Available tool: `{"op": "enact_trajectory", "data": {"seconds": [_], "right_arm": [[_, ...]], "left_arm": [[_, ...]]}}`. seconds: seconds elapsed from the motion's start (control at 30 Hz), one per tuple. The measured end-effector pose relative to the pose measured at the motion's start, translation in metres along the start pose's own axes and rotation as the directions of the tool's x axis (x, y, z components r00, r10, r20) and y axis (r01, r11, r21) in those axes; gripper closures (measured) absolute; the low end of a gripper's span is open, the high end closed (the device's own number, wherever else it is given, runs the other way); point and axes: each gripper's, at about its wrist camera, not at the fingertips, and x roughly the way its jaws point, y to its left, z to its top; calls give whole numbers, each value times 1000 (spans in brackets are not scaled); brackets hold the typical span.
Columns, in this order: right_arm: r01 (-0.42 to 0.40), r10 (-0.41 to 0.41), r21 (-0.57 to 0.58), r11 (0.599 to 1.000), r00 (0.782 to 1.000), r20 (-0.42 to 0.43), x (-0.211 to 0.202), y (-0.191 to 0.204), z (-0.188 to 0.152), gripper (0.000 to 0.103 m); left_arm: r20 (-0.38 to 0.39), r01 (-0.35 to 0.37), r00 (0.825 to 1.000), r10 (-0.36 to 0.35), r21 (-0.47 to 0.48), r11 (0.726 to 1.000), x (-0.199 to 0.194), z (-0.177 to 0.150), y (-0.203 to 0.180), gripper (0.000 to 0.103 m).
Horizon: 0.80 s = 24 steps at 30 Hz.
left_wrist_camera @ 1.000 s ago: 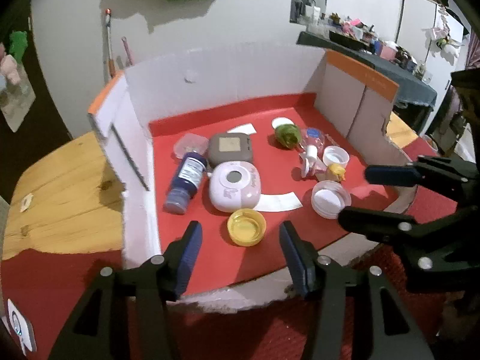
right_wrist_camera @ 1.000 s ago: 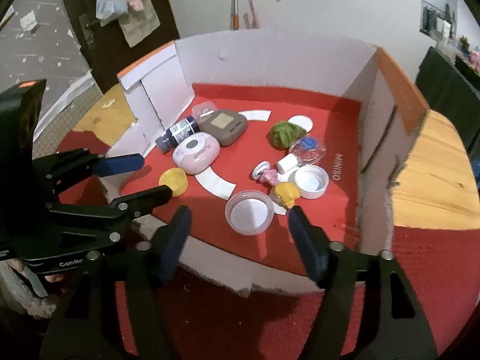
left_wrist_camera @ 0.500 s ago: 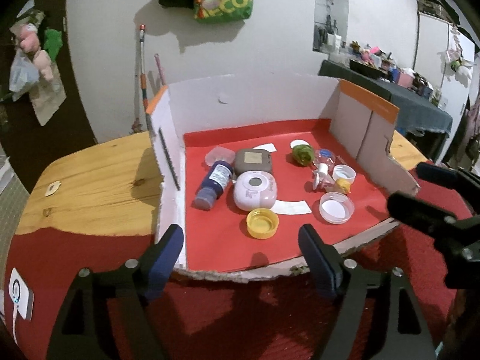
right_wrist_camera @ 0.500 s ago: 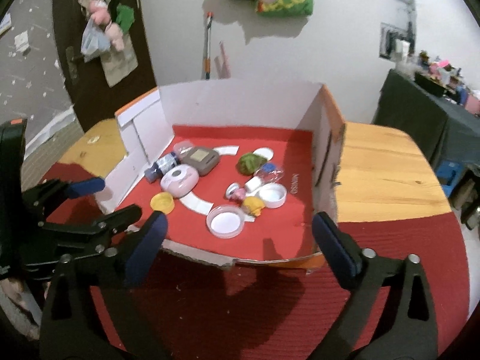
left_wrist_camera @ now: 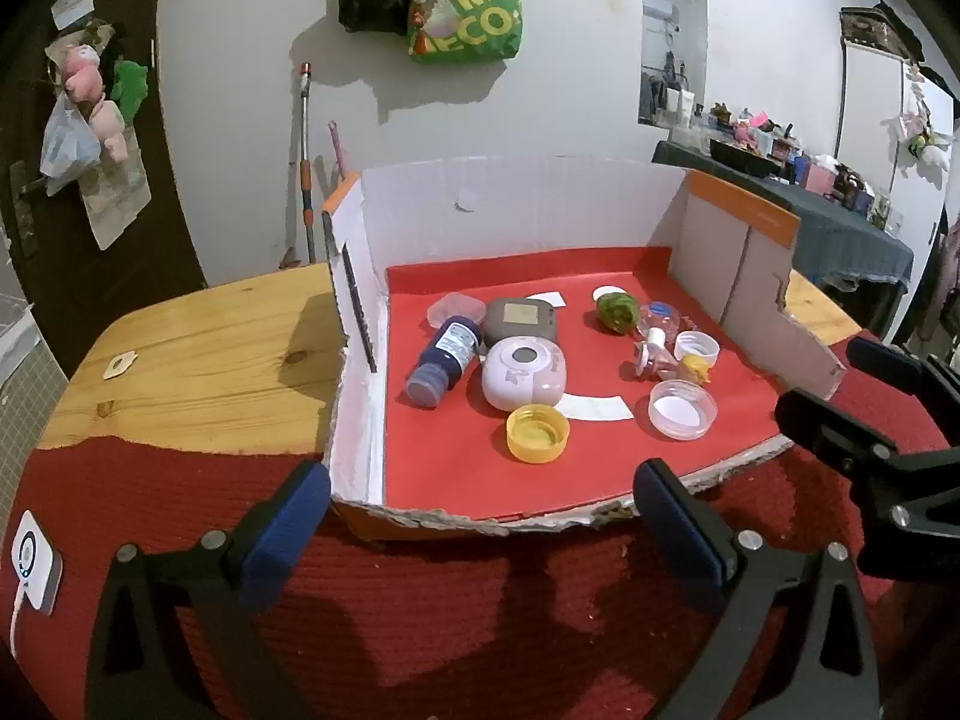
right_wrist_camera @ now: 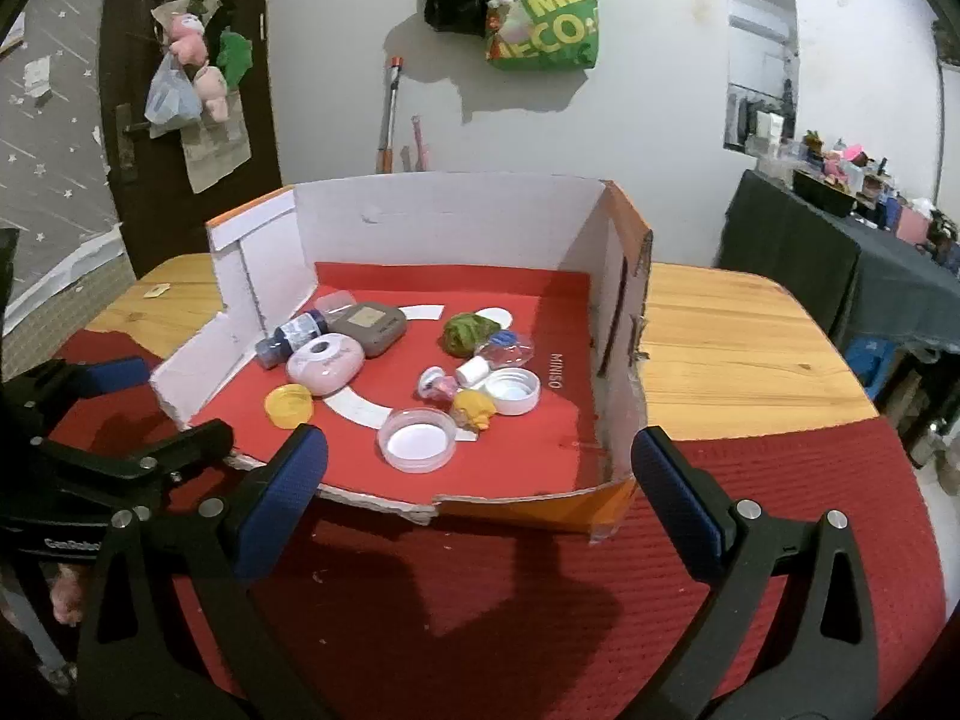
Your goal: Organize objects
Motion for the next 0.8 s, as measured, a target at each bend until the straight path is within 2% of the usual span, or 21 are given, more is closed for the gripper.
{"op": "enact_trajectory", "data": {"seconds": [0.4,0.8], "right_arm": [[70,-70,-17,997,997,-29,11,0,-5,0],[73,-73,-17,997,997,-29,8,-1,-4,0]], "left_arm": [[19,-17,1000,17,2,1000,3,-4,-1,0],[12,-11,1000,11,-7,1000,1,-3,0,0]]}}
